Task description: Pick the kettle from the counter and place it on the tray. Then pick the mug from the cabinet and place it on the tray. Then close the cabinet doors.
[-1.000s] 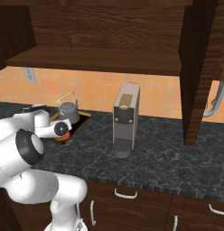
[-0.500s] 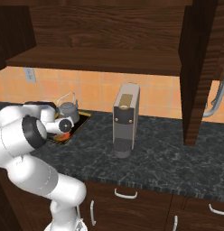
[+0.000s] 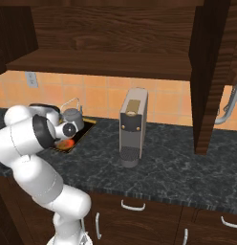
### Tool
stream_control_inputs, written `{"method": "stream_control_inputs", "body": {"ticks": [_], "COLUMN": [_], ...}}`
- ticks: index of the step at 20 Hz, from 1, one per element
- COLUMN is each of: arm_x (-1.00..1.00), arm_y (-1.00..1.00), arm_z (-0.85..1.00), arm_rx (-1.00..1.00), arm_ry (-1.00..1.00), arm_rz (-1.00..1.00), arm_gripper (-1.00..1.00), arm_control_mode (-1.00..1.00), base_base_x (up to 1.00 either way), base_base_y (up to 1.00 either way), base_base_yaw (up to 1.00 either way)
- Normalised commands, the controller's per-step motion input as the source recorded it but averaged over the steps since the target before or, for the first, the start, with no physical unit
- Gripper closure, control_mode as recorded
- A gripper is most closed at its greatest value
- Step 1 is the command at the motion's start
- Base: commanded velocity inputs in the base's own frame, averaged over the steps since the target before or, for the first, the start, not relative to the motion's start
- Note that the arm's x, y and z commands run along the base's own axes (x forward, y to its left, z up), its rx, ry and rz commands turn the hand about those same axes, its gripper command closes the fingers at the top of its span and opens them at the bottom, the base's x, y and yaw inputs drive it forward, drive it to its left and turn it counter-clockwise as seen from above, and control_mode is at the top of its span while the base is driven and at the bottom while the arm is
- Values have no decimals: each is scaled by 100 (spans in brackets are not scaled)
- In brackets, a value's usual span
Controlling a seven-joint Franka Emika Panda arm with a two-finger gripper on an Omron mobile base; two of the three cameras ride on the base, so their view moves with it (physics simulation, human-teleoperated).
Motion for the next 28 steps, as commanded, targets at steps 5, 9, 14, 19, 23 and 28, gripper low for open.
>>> {"method": "stream_control_inputs", "body": {"ticks": [5, 9, 14, 19, 23, 28], "arm_x": [3, 0, 0, -1, -6, -2], "arm_y": [-8, -14, -12, -9, -7, -10], "arm_z": [-14, -14, -20, -8, 0, 1], "arm_rx": [0, 0, 0, 0, 0, 0], "arm_ry": [0, 0, 0, 0, 0, 0], "arm_rz": [5, 4, 3, 4, 4, 5], "arm_gripper": [100, 100, 100, -100, -100, -100], "arm_control_mode": [-100, -100, -100, -100, -100, -100], "base_base_x": [0, 0, 0, 0, 0, 0], "base_base_y": [0, 0, 0, 0, 0, 0], "base_base_yaw": [0, 0, 0, 0, 0, 0]}}
